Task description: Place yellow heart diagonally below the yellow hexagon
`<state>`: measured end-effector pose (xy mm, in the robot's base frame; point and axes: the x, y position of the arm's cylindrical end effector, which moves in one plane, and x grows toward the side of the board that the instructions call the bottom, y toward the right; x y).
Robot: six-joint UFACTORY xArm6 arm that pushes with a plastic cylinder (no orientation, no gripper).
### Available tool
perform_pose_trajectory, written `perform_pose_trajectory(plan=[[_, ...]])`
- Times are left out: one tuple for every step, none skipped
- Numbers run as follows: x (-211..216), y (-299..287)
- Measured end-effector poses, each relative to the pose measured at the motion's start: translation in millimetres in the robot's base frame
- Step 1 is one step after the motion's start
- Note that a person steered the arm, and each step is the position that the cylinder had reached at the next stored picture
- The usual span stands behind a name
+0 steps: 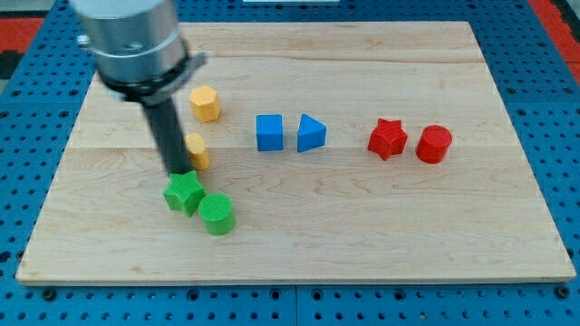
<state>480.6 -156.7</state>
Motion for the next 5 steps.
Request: perform_pose_trajectory(plan=[[-11.0,-18.9],[-3.5,-15.2],[8.9,-4.3],[8.9,-1.3],[4.7,-1.3]])
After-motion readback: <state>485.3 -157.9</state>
